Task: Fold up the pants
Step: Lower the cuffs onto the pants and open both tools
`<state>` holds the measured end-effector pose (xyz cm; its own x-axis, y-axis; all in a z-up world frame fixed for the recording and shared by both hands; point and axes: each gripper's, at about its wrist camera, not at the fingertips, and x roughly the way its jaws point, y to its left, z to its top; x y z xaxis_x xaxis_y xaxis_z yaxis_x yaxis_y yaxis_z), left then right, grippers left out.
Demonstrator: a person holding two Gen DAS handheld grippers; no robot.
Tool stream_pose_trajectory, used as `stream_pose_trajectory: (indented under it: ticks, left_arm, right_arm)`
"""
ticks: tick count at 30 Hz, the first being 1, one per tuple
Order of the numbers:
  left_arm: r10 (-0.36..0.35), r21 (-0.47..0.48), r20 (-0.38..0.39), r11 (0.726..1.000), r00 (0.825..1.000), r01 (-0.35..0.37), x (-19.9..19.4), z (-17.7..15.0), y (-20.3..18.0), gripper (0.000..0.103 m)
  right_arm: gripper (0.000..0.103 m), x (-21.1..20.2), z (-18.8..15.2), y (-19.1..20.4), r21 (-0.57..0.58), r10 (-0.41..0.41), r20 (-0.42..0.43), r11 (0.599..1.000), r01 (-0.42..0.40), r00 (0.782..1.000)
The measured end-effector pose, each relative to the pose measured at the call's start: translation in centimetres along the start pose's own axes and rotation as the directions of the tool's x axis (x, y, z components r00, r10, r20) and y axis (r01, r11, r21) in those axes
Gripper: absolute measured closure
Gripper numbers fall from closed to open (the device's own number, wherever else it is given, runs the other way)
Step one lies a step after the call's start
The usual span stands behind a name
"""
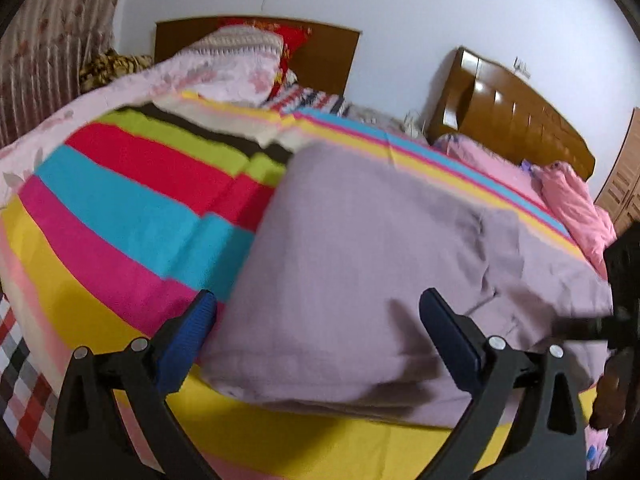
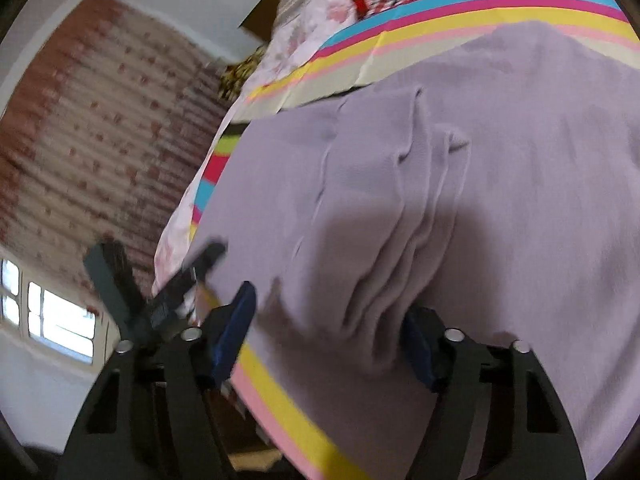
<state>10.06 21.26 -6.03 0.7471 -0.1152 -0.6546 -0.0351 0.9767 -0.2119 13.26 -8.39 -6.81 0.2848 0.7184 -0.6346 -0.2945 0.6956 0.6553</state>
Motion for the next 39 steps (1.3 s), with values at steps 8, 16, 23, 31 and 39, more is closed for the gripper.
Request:
stream_pose_trajectory:
  ticks: [8, 16, 23, 31, 39]
  left_arm:
    - [0.023, 0.015, 0.077, 1.0, 0.997, -0.024, -2.7, -0.1, -0.4, 0.002]
    - [0.023, 0.148, 0.049, 0.988, 0.999, -0.03, -2.0, 0.2, -4.4, 0.002]
    - [0.097, 0.197, -0.034, 0.976, 0.995, -0.089, 0.4, -1.1, -5.0, 0.002]
    - [0.041, 0.165, 0.032, 0.985, 0.999, -0.046, -3.1, 1.7, -5.3, 0.002]
    - [-0.095, 0.125, -0.097, 0.986, 0.991, 0.107, 2.6, 7.0, -8.4, 0.002]
  right_arm:
    - [0.09, -2.6, -1.5, 2.3, -0.115, -0.034, 0.15, 0.992, 0.051, 0.988]
    - [0.09, -4.9, -3.7, -2.9, -0.005, -0.103, 0.138, 0.995, 0.105, 0.985]
    - [0.09, -5.8, -4.3, -1.6, -0.054, -0.099, 0.166, 0.993, 0.109, 0.981]
    - [0.022, -8.1, -4.4, -0.4, -0.127, -0.256, 0.224, 0.949, 0.289, 0.94]
    - [0.027, -4.1, -0.4, 4.2, -0.481, -0.272, 0.21, 0.808, 0.341, 0.939]
